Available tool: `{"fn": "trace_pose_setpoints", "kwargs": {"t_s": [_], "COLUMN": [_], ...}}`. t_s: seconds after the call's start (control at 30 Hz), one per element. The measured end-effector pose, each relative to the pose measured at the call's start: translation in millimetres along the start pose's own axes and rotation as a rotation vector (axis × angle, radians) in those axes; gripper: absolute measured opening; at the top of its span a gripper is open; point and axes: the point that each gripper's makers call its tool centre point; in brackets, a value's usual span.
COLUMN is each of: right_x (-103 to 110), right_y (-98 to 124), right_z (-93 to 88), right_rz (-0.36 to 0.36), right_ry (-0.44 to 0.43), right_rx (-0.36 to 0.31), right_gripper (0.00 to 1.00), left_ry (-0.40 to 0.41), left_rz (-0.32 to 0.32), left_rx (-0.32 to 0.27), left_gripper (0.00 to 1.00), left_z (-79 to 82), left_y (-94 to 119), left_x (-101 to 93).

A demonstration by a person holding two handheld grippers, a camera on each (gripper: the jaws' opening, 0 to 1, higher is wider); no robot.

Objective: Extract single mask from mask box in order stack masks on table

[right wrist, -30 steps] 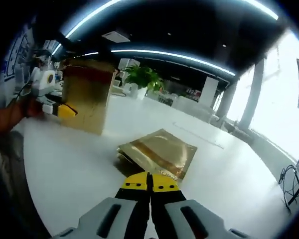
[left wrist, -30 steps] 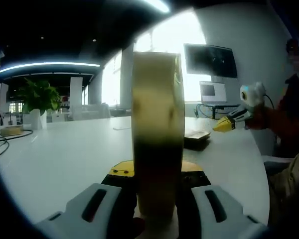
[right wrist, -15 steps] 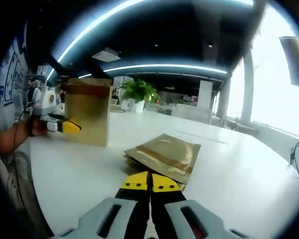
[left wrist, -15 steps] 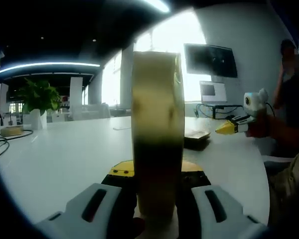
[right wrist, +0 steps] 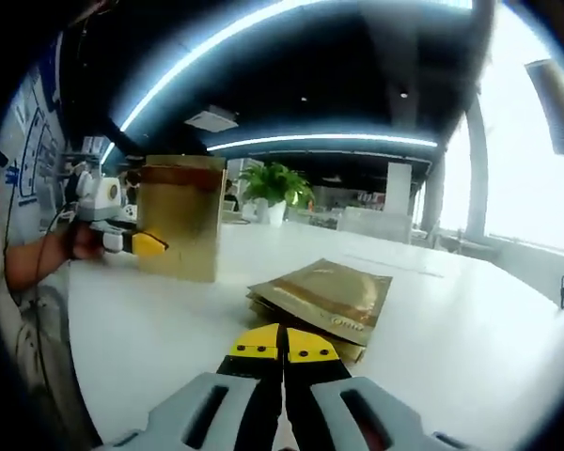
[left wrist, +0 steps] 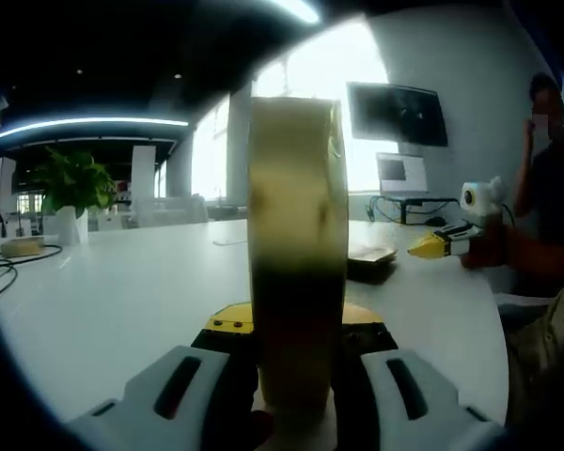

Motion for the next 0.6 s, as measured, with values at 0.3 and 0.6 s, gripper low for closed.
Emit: {"fn": "trace_pose_setpoints", "kwargs": {"t_s": [0.3, 0.6], "right_x": [8.3, 4.6], "right_y": [-1.7, 0.3], "right_z": [0.0, 1.9], "right_rz": [0.014, 0.005], "right_ry": [0.040, 0.030], "right_rx": [0.010, -0.007], "right_gripper": [0.00, 0.00], "left_ry": [-0.002, -0.002], "left_rz": [0.001, 0.001], "left_rx": [0.000, 0.000], "left_gripper": [0.20, 0.20], "left_z": [-0.7, -0.9], "left_y": [0.0, 0.1], "left_x": [0.5, 0.3]}}
Point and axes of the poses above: the point that each gripper's makers call its tool centre point, and the gripper's own axes: y roughly backward along the fingers, x roughly to its left, z roughly out of its top, and after that the axes turned 1 degree about z, right-handed
